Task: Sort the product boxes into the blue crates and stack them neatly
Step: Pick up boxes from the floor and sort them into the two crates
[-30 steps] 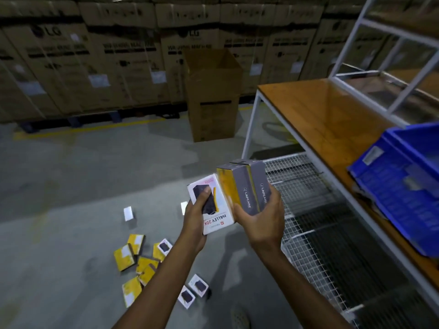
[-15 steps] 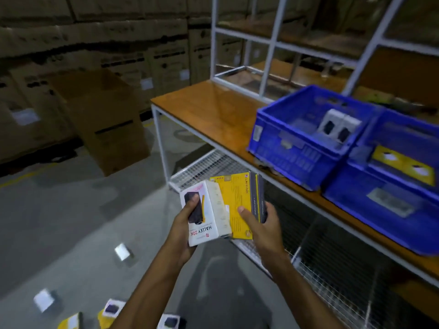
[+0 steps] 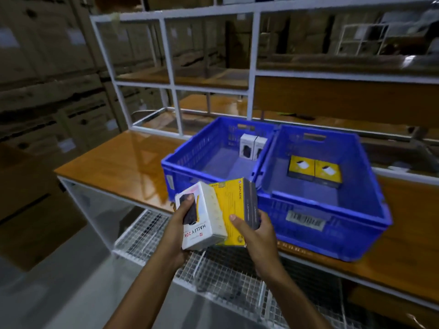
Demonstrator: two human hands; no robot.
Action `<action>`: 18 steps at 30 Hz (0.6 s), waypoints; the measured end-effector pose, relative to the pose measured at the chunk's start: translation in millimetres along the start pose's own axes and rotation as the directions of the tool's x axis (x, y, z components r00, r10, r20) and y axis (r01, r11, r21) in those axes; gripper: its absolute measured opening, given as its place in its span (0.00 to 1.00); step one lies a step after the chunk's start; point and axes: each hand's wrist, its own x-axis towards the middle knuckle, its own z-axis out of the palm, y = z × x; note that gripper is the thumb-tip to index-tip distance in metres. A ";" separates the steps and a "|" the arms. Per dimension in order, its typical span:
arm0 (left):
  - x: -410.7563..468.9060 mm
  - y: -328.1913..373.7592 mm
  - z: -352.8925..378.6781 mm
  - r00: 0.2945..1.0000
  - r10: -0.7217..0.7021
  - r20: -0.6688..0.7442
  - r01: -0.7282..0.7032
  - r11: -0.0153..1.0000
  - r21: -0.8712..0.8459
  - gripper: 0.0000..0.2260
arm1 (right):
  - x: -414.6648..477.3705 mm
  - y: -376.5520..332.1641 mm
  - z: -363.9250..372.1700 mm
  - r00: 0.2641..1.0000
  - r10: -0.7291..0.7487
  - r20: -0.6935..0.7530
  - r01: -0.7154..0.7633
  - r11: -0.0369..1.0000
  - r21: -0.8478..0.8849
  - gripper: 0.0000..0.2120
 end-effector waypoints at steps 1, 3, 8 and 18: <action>11.6 4.6 10.9 1.000 0.015 0.011 -0.015 1.000 0.007 0.20 | 12.5 -6.0 -6.1 1.000 -0.011 -0.006 0.011 1.000 -0.003 0.23; 34.5 13.0 28.5 0.999 0.027 0.030 -0.027 1.000 0.003 0.16 | 37.3 -15.2 -16.6 0.999 -0.038 -0.018 0.038 0.999 -0.003 0.22; 84.6 36.7 56.7 0.997 -0.036 0.061 0.037 0.999 -0.018 0.20 | 87.5 -39.4 -33.2 0.998 -0.055 -0.033 0.055 0.998 0.001 0.24; 172.7 80.1 81.5 0.971 -0.240 0.007 0.239 0.970 0.051 0.31 | 162.4 -66.9 -20.4 0.991 0.039 -0.127 -0.041 0.999 -0.011 0.42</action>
